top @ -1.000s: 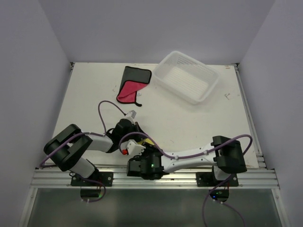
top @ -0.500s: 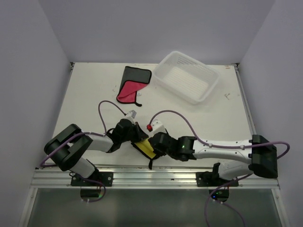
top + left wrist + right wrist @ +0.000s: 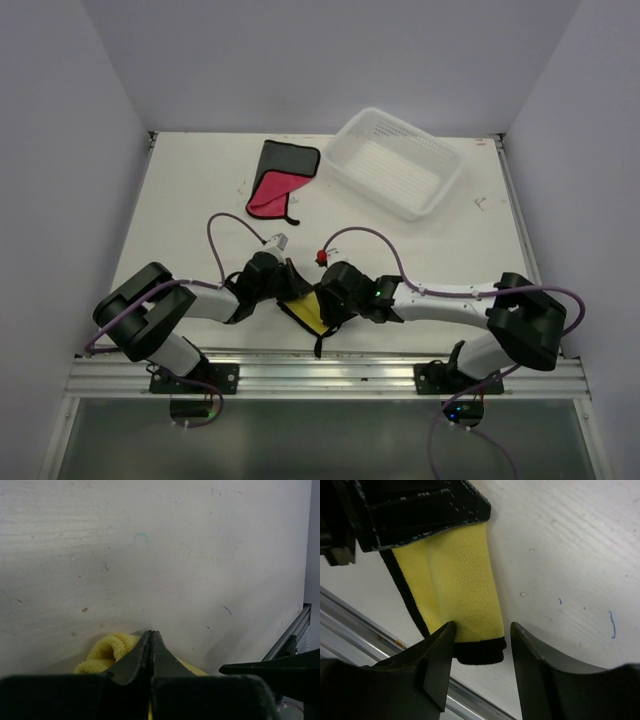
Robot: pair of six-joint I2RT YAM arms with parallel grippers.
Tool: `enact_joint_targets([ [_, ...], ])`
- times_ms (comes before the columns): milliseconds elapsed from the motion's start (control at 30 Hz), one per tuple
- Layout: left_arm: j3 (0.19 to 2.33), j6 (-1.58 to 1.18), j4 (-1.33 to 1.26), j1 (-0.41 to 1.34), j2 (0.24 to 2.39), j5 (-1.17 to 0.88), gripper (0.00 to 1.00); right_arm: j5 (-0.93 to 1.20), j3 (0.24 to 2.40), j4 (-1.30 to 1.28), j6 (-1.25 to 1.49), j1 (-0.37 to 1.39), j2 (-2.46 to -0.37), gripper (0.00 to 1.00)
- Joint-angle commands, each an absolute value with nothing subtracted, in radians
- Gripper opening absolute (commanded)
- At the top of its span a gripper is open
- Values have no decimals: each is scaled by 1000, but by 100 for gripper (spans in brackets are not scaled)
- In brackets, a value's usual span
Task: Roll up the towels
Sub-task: Roll the towel
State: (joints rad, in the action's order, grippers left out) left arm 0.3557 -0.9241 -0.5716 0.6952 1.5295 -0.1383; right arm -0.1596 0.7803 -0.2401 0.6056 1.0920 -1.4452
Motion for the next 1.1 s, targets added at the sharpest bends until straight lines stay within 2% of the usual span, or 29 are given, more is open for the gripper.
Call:
enact_joint_targets([
  [0,322,-896,-495,703,1557,-94,0,-103,749,-180,633,1088,-1483,52],
  [300,325,-893,-494,703,1555,-91,0,-69,658,-132,661,1088,-1485,50],
  [700,414,-845,-367,703,1462,-48,0,-75,643,-90,678,1088,-1489,1],
  [867,512,-799,-258,699,1440,-6,4,-144,649,-58,730,1088,-1493,0],
  [1067,626,-733,-129,677,1404,66,15,-308,759,-106,886,1089,-1594,0],
])
